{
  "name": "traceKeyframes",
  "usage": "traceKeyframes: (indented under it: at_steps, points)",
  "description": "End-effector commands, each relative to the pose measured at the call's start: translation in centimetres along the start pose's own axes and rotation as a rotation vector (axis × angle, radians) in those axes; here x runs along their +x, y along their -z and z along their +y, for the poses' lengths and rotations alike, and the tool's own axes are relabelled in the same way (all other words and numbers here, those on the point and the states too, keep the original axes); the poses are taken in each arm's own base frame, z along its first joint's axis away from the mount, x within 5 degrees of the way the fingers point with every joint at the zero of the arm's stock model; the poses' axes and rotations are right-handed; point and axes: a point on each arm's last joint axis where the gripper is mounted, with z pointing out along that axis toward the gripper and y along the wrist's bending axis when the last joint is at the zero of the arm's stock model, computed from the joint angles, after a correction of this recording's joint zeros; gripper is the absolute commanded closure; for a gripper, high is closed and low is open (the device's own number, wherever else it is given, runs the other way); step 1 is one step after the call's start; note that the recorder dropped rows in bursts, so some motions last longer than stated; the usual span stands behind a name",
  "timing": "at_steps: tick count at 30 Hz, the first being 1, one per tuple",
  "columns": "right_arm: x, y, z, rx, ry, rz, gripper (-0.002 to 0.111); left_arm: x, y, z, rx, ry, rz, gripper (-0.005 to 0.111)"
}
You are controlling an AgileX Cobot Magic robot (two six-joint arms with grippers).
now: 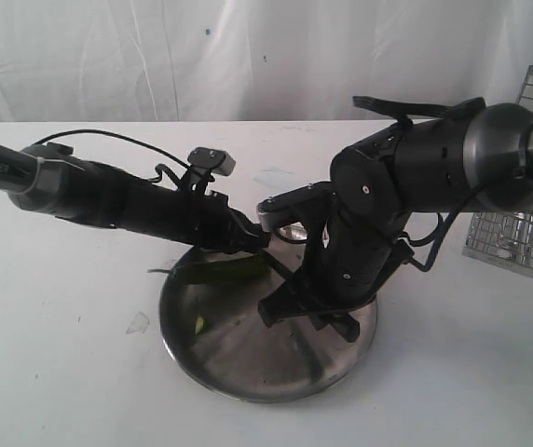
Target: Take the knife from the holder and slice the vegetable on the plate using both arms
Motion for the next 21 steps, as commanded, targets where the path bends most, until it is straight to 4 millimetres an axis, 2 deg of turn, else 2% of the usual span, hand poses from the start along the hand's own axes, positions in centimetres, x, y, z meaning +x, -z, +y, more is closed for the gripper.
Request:
traceKeyframes:
  at_steps: [1,4,12,21]
  points:
    - [-0.2,0.2,0.0,0.001,0.009,-0.018,0.108,3.1,-1.4,1.1,0.007,0.02,0.11,0.106]
    - [-0.2,-0.2,0.0,0.002,0.009,-0.008,0.108,3.5,-1.6,1.2,0.009,0.027,0.118,0.106]
    - [0.1,-2.8,0.1,0.006,0.005,0.061,0.108,3.5,-1.6,1.2,0.01,0.025,0.119,0.106]
    - [0.3,-3.6,0.1,0.006,0.002,0.084,0.108,3.5,-1.6,1.2,0.01,0.019,0.124,0.106]
